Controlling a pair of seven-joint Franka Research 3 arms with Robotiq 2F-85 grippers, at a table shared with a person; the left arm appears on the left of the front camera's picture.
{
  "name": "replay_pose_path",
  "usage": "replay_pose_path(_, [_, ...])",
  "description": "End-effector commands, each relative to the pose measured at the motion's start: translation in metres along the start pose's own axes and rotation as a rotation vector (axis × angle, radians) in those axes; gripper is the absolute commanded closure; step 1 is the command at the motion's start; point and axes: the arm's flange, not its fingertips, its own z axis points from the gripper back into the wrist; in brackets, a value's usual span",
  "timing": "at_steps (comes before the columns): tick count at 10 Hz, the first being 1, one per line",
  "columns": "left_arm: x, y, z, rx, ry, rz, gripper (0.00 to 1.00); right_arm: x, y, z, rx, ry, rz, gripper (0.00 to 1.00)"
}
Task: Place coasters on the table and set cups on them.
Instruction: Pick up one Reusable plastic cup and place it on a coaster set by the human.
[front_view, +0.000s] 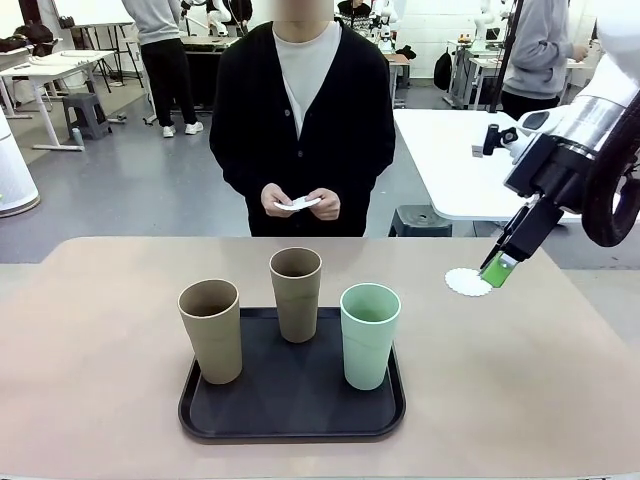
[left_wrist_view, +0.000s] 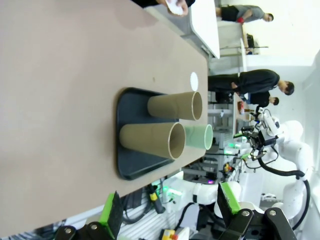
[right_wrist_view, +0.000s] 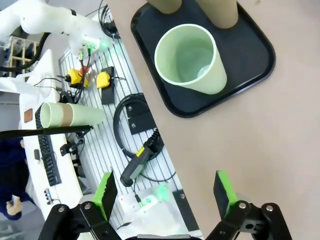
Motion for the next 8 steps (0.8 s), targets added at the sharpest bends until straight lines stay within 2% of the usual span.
replay_pose_path(1, [0.000,0.000,0.001,-0.013,-0.004,-0.005,0.00,0.004,-0.002,0.001,-0.007,-0.008,-0.016,0.00])
replay_pose_path(2, [0.000,0.000,0.001,-0.013,-0.004,-0.005,0.00,0.000,0.000,0.000,0.000,0.000,0.000,0.00])
replay_pose_path(3, [0.000,0.000,0.001,-0.013,-0.004,-0.005,0.00,0.000,0.005,0.008,-0.070,-0.087,0.201,0.00])
replay_pose_path(4, [0.000,0.000,0.001,-0.013,-0.004,-0.005,0.00,-0.001,0.011,-0.007,-0.116,-0.081,0.422,0.00])
replay_pose_path(5, [0.000,0.000,0.001,-0.013,-0.004,-0.005,0.00,-0.006,0.013,-0.024,-0.121,-0.118,0.580,0.00])
replay_pose_path(6, [0.000,0.000,0.001,-0.013,-0.004,-0.005,0.00,-0.019,0.011,-0.041,-0.133,-0.173,0.674,0.00])
replay_pose_path(7, [0.000,0.000,0.001,-0.013,-0.004,-0.005,0.00,-0.040,0.005,-0.052,-0.068,-0.283,0.753,0.00])
replay_pose_path(8, [0.000,0.000,0.001,-0.013,-0.004,-0.005,0.00,-0.061,-0.003,-0.056,-0.012,-0.434,0.816,0.00])
